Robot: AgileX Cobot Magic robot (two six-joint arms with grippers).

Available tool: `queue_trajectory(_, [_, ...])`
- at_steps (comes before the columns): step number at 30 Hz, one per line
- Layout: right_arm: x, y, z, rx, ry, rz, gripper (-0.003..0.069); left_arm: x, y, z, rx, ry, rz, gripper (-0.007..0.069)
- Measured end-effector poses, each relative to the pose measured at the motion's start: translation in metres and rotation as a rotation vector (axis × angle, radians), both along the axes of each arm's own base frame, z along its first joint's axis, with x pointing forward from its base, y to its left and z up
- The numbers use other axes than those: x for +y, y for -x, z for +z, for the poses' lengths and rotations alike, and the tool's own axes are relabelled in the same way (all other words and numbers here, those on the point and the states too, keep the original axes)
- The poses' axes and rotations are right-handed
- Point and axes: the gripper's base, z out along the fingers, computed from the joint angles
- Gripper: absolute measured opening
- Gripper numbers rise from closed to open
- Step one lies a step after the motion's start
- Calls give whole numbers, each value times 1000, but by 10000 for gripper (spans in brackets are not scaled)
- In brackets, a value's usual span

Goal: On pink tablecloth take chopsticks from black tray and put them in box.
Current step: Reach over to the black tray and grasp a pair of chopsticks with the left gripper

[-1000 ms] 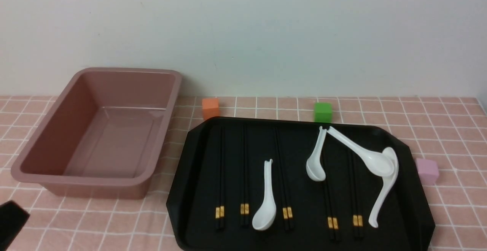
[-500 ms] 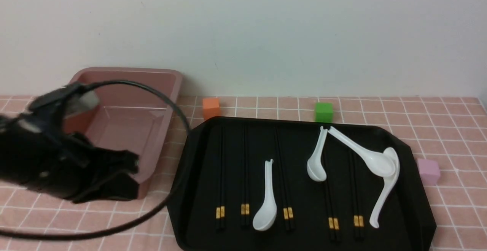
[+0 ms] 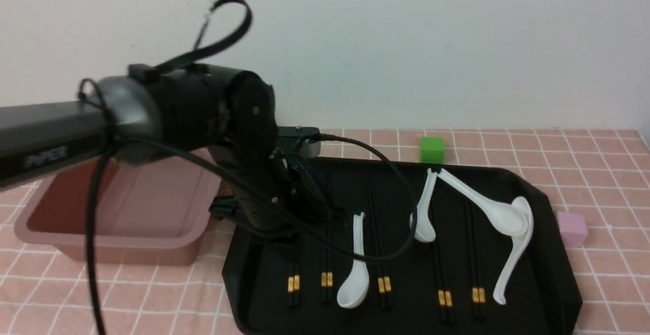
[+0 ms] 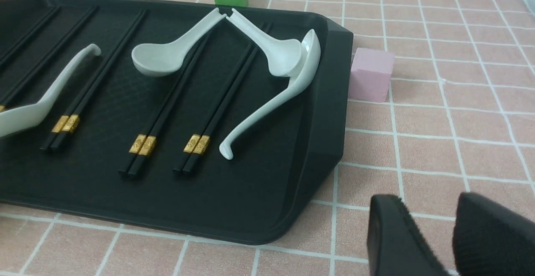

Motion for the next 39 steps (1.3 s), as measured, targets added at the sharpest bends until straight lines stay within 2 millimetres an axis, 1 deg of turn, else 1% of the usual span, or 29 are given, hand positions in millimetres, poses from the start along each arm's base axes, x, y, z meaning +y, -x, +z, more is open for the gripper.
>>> queue_trajectory(2, [0, 0, 0, 0, 0, 0, 240, -3, -10, -13, 24, -48, 0, 29])
queue_trajectory(5, [0, 0, 0, 0, 0, 0, 240, -8, -21, -31, 58, -97, -4, 125])
queue_trajectory(10, [0, 0, 0, 0, 0, 0, 240, -9, -28, -44, 63, -130, -12, 299])
queue_trajectory(12, [0, 0, 0, 0, 0, 0, 240, -10, -30, -48, 53, -130, -12, 337])
queue_trajectory(14, [0, 0, 0, 0, 0, 0, 240, -11, -32, -52, 43, -129, -10, 351])
queue_trajectory(17, [0, 0, 0, 0, 0, 0, 240, -12, -36, -61, 37, -129, 2, 353])
queue_trajectory(22, [0, 0, 0, 0, 0, 0, 240, -13, -37, -62, 32, -128, 7, 331])
queue_trajectory(25, [0, 0, 0, 0, 0, 0, 240, -13, -37, -62, 34, -129, 21, 262])
queue_trajectory(26, [0, 0, 0, 0, 0, 0, 240, -13, -37, -62, 34, -129, 23, 250])
queue_trajectory(29, [0, 0, 0, 0, 0, 0, 240, -13, -38, -62, 39, -122, 64, 125])
queue_trajectory(30, [0, 0, 0, 0, 0, 0, 240, -13, -38, -62, 41, -121, 73, 113])
queue_trajectory(33, [0, 0, 0, 0, 0, 0, 240, -13, -38, -62, 39, -117, 80, 121])
queue_trajectory(36, [0, 0, 0, 0, 0, 0, 240, -13, -38, -57, 26, -106, 85, 121])
queue_trajectory(38, [0, 0, 0, 0, 0, 0, 240, -12, -36, -41, -7, -82, 94, 121])
queue_trajectory(39, [0, 0, 0, 0, 0, 0, 240, -11, -34, -28, -31, -66, 95, 121])
